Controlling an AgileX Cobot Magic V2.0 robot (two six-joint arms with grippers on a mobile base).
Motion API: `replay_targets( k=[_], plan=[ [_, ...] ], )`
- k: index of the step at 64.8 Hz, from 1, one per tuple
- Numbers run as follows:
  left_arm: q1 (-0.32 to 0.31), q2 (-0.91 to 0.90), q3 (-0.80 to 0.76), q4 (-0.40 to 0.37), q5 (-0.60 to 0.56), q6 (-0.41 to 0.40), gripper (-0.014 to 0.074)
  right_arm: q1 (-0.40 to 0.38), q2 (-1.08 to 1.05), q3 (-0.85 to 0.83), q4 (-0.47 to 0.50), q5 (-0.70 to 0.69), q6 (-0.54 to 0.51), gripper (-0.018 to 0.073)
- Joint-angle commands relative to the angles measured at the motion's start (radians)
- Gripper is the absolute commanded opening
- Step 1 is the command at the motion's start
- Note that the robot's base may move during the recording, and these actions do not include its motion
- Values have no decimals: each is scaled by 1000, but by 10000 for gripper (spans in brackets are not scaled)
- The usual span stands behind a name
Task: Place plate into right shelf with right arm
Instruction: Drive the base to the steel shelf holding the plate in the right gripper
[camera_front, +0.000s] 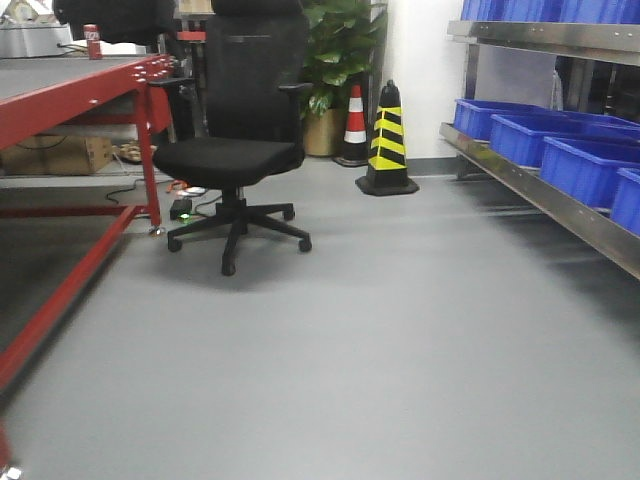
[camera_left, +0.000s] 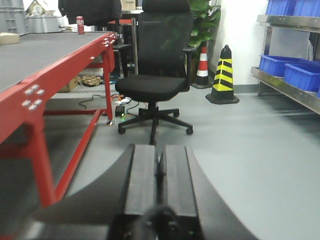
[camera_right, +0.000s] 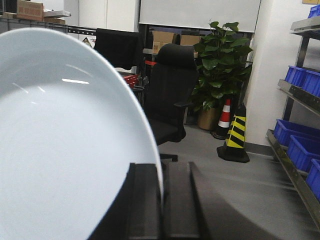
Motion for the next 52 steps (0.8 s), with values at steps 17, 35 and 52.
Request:
replay_targets(
  k=[17, 35, 52],
  plan=[
    [0, -9, 9, -2, -83, -2, -47, -5, 8, -30, -19, -91, -6, 55],
    [0, -9, 9, -2, -83, -2, -47, -5, 8, -30, -19, -91, -6, 55],
    [0, -10, 9, -2, -86, -2, -47, -5, 10, -30, -19, -91, -6, 55]
  ],
)
